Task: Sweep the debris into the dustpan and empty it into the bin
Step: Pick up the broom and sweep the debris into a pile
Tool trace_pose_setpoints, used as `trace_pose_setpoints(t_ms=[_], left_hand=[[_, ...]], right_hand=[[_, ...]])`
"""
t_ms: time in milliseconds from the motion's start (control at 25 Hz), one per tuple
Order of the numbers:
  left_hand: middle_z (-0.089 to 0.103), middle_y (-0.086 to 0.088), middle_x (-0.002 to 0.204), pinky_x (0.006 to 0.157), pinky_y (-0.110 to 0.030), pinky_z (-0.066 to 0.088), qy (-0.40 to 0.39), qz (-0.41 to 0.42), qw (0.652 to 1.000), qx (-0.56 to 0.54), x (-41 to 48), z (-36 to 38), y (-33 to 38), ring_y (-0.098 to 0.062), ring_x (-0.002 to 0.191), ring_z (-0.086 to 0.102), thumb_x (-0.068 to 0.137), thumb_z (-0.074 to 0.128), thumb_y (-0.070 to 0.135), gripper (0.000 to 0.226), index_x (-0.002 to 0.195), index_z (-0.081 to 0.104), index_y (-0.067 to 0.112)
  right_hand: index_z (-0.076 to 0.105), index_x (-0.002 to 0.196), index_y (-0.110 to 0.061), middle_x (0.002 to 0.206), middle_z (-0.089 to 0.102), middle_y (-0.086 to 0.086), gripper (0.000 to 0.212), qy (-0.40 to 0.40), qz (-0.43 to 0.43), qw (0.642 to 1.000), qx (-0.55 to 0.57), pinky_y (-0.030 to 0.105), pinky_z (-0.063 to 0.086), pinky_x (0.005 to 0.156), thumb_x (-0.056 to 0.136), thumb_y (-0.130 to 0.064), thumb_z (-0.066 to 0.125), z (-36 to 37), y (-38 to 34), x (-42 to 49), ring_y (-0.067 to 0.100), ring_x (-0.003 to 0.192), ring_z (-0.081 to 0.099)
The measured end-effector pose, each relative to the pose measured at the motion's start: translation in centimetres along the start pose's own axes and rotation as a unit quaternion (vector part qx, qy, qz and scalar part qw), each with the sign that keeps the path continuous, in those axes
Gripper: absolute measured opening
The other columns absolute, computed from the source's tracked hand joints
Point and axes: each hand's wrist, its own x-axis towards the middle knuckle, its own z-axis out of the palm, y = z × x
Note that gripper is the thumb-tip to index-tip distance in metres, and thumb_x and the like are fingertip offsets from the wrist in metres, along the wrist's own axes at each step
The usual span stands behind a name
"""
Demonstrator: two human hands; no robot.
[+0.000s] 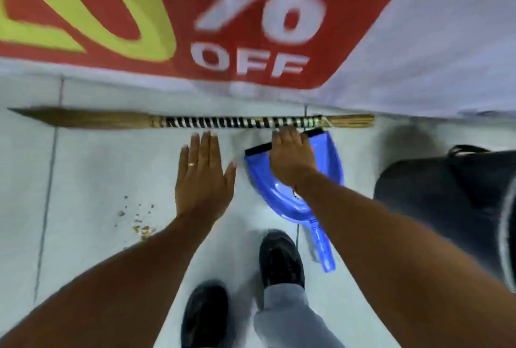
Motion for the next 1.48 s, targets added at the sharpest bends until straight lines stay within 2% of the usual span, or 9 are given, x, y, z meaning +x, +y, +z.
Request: trace_pose_setpoints(t_ms=[200, 400, 480, 640, 760, 880, 1000, 1160, 1480], left_hand=[[0.041, -0.024, 0.144, 0.112, -0.05, 0.028, 0.011, 0.044, 0.999, 0.025, 6.2, 6.9, -1.5, -0.039, 0.136, 0.034, 0.092, 0.033, 0.038, 0.062, 0.136, 0.035, -0.005], [0.035, -0.023, 0.148, 0.115, -0.048, 0.022, -0.023, 0.039, 0.999, 0.022, 6.3, 7.0, -1.6, -0.038, 0.14, 0.027, 0.093, 0.03, 0.039, 0.063, 0.139, 0.03, -0.004], [0.032, -0.023, 0.149, 0.116, -0.048, 0.02, -0.037, 0.027, 0.999, 0.007, 4.3, 4.5, -1.1, -0.037, 0.141, 0.024, 0.092, 0.026, 0.04, 0.065, 0.14, 0.028, -0.004], [0.017, -0.017, 0.156, 0.119, -0.045, 0.009, -0.113, -0.019, 0.993, -0.025, -2.2, -2.7, -0.6, -0.031, 0.146, 0.01, 0.094, 0.021, 0.041, 0.065, 0.145, 0.014, 0.001], [0.015, -0.013, 0.157, 0.12, -0.043, 0.008, -0.139, -0.019, 0.99, -0.03, -8.5, -9.3, -0.6, -0.028, 0.147, 0.008, 0.089, 0.008, 0.046, 0.071, 0.146, 0.011, 0.004], [0.032, -0.016, 0.151, 0.117, -0.047, 0.021, -0.141, -0.014, 0.99, -0.023, -13.8, -14.2, -1.1, -0.031, 0.142, 0.025, 0.086, 0.01, 0.045, 0.073, 0.142, 0.026, 0.001], [0.025, -0.015, 0.154, 0.12, -0.044, 0.015, -0.17, -0.014, 0.985, -0.036, -16.8, -16.6, -2.1, -0.03, 0.145, 0.017, 0.087, 0.006, 0.047, 0.074, 0.144, 0.019, 0.002], [0.01, -0.012, 0.158, 0.122, -0.038, 0.003, -0.178, -0.037, 0.983, -0.032, -20.0, -17.9, -4.4, -0.025, 0.147, 0.003, 0.097, 0.02, 0.041, 0.063, 0.147, 0.005, 0.005], [0.028, -0.018, 0.153, 0.119, -0.044, 0.014, -0.106, -0.035, 0.993, -0.035, -27.8, -17.2, -5.8, -0.03, 0.144, 0.018, 0.096, 0.031, 0.038, 0.06, 0.144, 0.021, 0.002]], right_hand=[[0.036, 0.136, 0.004, 0.14, 0.042, 0.025, 0.046, 0.01, 0.051, 0.997, -0.06, 0.053, 0.025, 0.111, 0.092, -0.007, 0.038, 2.5, 0.6, 9.6, 0.04, 0.132, 0.036], [0.043, 0.131, 0.005, 0.134, 0.046, 0.024, 0.043, -0.001, 0.061, 0.994, -0.095, 0.051, 0.037, 0.101, 0.089, -0.002, 0.045, 1.2, -0.6, 9.2, 0.042, 0.124, 0.042], [0.051, 0.126, 0.002, 0.131, 0.049, 0.021, 0.039, -0.001, 0.02, 0.996, -0.089, 0.047, 0.04, 0.097, 0.087, -0.006, 0.048, -1.2, -1.5, 6.6, 0.039, 0.122, 0.044], [0.052, 0.121, -0.004, 0.127, 0.053, 0.016, 0.043, -0.085, -0.1, 0.991, -0.014, 0.042, 0.047, 0.09, 0.086, -0.028, 0.054, -6.4, -3.4, -1.6, 0.037, 0.115, 0.053], [0.038, 0.133, -0.011, 0.124, 0.058, 0.018, 0.045, -0.109, -0.046, 0.99, 0.076, 0.045, 0.049, 0.084, 0.091, -0.024, 0.048, -9.5, -4.8, -8.2, 0.04, 0.107, 0.06], [0.024, 0.146, -0.022, 0.128, 0.053, 0.017, 0.058, -0.101, 0.02, 0.991, 0.091, 0.045, 0.048, 0.086, 0.092, -0.021, 0.045, -12.0, -5.6, -13.3, 0.04, 0.11, 0.058], [0.027, 0.145, -0.021, 0.128, 0.054, 0.017, 0.058, -0.137, 0.011, 0.989, 0.054, 0.046, 0.048, 0.087, 0.09, -0.01, 0.041, -12.7, -6.4, -16.6, 0.04, 0.111, 0.057], [0.032, 0.143, -0.024, 0.128, 0.056, 0.011, 0.057, -0.174, -0.003, 0.985, 0.016, 0.046, 0.048, 0.089, 0.089, -0.006, 0.039, -11.3, -9.5, -22.0, 0.038, 0.113, 0.057], [0.034, 0.139, -0.025, 0.121, 0.055, 0.008, 0.052, -0.16, -0.004, 0.987, 0.031, 0.038, 0.048, 0.074, 0.09, -0.006, 0.038, -4.8, -13.8, -35.9, 0.033, 0.105, 0.057]])
